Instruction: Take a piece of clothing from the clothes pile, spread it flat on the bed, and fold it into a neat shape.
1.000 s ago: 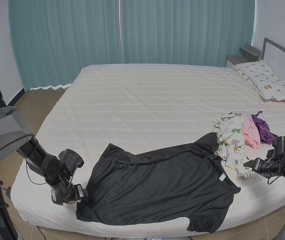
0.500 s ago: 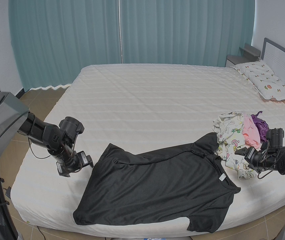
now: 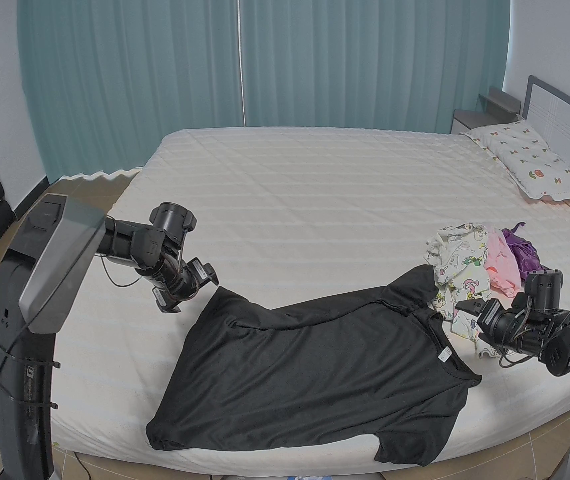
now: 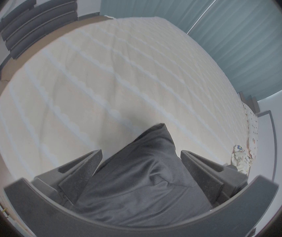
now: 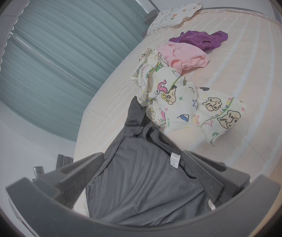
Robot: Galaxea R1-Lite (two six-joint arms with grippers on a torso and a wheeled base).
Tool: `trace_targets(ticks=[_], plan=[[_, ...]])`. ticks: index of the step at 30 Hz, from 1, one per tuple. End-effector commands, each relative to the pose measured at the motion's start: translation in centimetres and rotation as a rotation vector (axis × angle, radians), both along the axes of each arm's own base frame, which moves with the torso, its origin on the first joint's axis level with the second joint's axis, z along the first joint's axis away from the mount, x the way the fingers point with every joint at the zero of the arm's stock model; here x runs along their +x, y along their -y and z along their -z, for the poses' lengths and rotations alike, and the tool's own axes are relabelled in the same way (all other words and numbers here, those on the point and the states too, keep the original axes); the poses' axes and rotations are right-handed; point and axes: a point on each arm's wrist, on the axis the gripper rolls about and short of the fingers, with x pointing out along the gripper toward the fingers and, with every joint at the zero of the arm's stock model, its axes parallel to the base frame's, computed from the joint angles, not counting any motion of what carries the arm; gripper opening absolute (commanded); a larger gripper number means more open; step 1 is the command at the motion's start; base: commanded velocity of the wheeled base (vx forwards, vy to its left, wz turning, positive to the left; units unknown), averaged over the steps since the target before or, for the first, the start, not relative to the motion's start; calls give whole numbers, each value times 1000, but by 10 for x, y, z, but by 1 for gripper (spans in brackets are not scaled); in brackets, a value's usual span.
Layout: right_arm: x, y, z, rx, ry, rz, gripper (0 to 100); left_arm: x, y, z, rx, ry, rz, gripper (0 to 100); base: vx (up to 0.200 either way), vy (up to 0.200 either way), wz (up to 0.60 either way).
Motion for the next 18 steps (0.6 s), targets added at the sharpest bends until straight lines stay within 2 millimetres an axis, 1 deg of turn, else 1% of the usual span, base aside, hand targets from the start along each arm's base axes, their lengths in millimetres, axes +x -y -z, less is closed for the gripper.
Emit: trace_targets(ticks=[1,3,7,10,14,18], plan=[[-9,-2,12,3,-42,-14,100,12,8,28,-13,-26,22,100,0,0,0],[-9,-2,11,6,-31,-13,100,16,13,35,-8,-24,24,100,0,0,0],[-10,-2,11,4,-33,-15,100,20,16,40,-7,-16,26,100,0,0,0],[-11,-3,12,3,-35,-19,100,22,21,42,-1,-6,32,100,0,0,0],[-10,-3,12,2,-34,-19,100,29,25,48,61,28,-8,100,0,0,0],[-10,-3,11,0,-32,-21,100,33,25,45,74,49,-23,100,0,0,0]])
